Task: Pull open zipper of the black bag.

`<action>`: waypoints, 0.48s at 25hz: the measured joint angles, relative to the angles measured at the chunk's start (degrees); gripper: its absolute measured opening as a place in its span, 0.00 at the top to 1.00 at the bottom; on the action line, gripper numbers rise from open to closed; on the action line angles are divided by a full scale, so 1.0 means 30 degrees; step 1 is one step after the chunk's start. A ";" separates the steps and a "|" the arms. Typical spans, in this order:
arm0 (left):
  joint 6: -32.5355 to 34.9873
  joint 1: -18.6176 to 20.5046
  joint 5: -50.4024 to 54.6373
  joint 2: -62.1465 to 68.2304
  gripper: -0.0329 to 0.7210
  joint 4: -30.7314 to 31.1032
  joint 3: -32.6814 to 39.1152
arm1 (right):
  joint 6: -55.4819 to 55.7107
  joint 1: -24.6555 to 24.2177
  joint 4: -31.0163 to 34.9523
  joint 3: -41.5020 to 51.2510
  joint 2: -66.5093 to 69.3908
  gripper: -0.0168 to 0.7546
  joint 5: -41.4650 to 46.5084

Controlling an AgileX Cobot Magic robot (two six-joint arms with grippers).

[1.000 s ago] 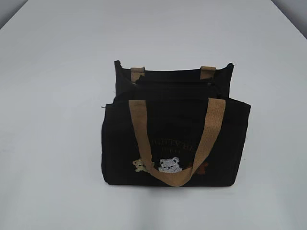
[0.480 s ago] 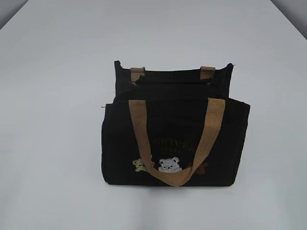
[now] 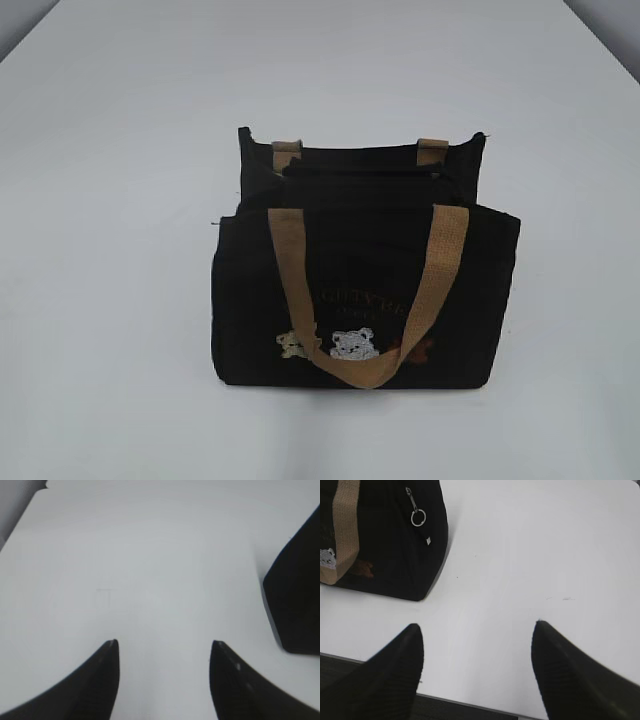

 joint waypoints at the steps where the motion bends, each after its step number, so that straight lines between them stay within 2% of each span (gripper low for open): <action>1: 0.0000 0.0449 0.0000 -0.0363 0.38 0.0000 0.0000 | 0.0000 0.0000 0.0022 0.0000 0.0000 0.30 0.0000; 4: 0.0000 0.0854 0.0022 -0.0927 0.38 0.0000 0.0000 | 0.0000 0.0000 0.0059 0.0000 0.0000 0.30 0.0000; 12: 0.0000 0.0875 0.0022 -0.0966 0.38 0.0000 0.0008 | 0.0000 0.0000 0.0128 0.0000 0.0000 0.30 0.0000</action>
